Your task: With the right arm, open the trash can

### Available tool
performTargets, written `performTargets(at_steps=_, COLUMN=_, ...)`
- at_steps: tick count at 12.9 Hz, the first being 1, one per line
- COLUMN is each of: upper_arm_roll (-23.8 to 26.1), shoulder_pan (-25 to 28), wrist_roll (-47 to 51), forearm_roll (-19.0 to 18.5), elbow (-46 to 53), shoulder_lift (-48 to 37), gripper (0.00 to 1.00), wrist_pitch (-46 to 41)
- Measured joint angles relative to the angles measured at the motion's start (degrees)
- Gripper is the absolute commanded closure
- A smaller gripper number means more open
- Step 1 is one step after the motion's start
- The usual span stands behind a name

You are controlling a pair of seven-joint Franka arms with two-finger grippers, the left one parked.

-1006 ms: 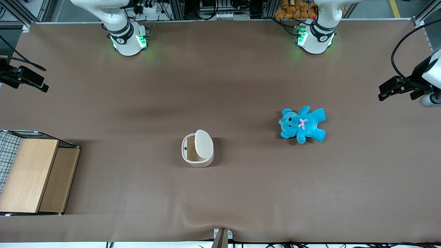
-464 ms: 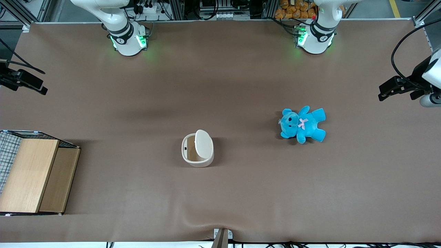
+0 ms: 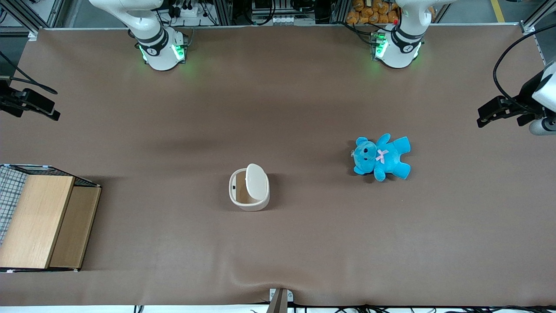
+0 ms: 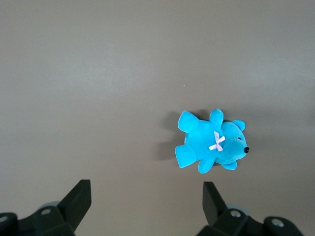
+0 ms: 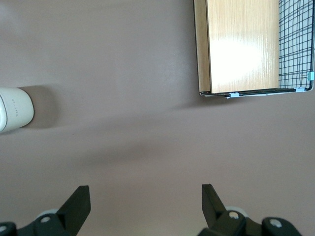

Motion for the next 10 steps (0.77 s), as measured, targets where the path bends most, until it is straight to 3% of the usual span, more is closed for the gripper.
performTargets(at_steps=10, upper_arm_roll=0.0, shoulder_pan=0.0, wrist_roll=-0.3, forearm_roll=-1.2, elbow=0.0, shoulder_lift=0.7, gripper=0.0, wrist_pitch=0.1)
